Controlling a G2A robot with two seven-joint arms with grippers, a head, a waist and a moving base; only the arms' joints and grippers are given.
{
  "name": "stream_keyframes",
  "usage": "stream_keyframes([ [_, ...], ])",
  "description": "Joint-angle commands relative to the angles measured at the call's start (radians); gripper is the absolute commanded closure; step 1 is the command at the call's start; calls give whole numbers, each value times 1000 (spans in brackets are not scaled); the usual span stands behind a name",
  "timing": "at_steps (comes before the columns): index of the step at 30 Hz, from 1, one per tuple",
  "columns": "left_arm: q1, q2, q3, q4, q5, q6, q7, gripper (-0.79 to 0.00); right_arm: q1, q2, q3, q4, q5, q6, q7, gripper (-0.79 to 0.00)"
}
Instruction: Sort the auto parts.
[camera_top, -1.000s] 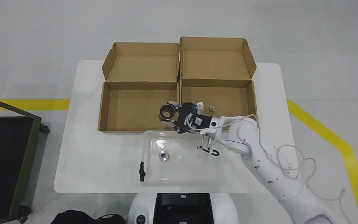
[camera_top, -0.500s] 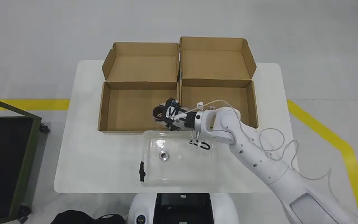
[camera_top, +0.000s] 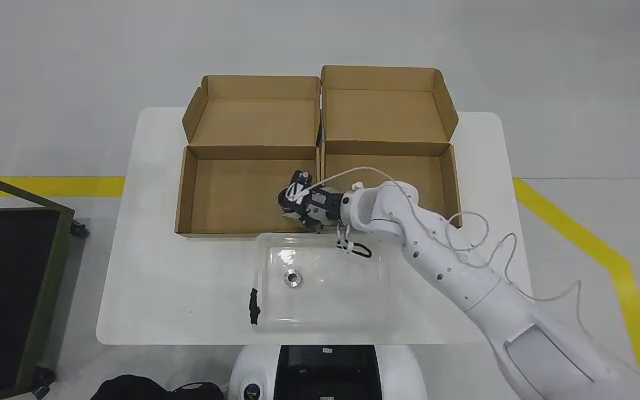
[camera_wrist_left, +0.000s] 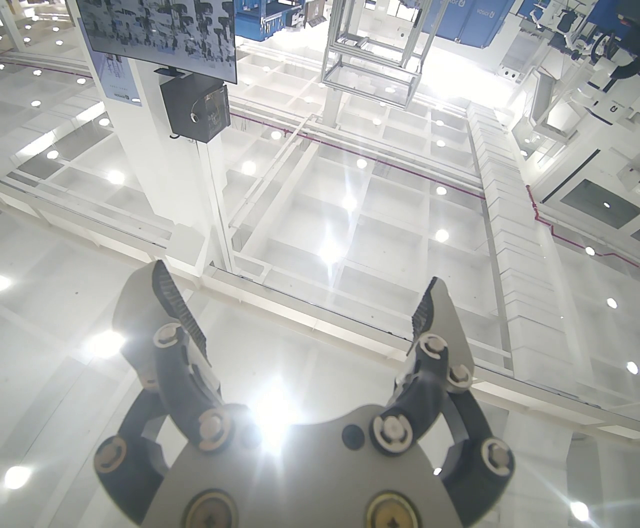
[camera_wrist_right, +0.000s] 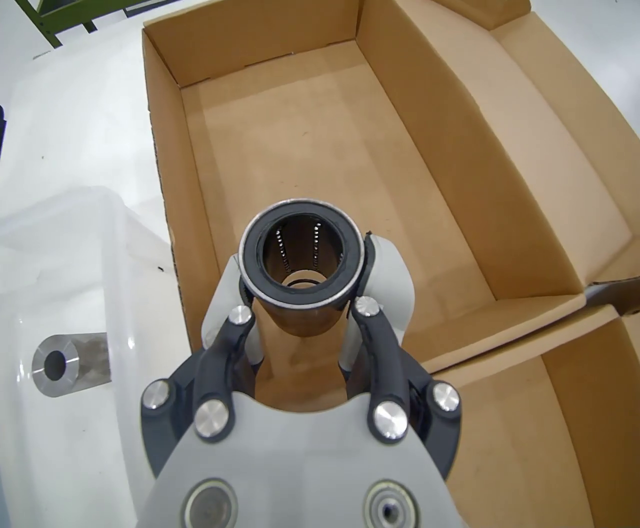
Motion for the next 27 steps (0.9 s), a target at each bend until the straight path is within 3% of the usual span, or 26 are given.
stream_keyframes([
  [1,0,0,0,0,0,0,0,-785,5,-5,-2,14,2,-3,-1,-102],
  [4,0,0,0,0,0,0,0,-785,12,-13,-5,30,4,-8,0,-166],
  [6,0,0,0,0,0,0,0,-785,16,-18,-7,38,3,-12,3,-274],
  [8,0,0,0,0,0,0,0,-785,20,-22,-8,45,2,-15,9,-323],
  [16,0,0,0,0,0,0,0,-785,24,-35,-8,61,-7,-19,15,-342],
  [19,0,0,0,0,0,0,0,-785,23,-37,-2,60,-9,-20,19,-391],
  [24,0,0,0,0,0,0,0,-785,12,-35,14,31,-14,-26,26,-668],
  [27,0,0,0,0,0,0,0,-785,2,-30,36,-4,-25,-22,17,-693],
])
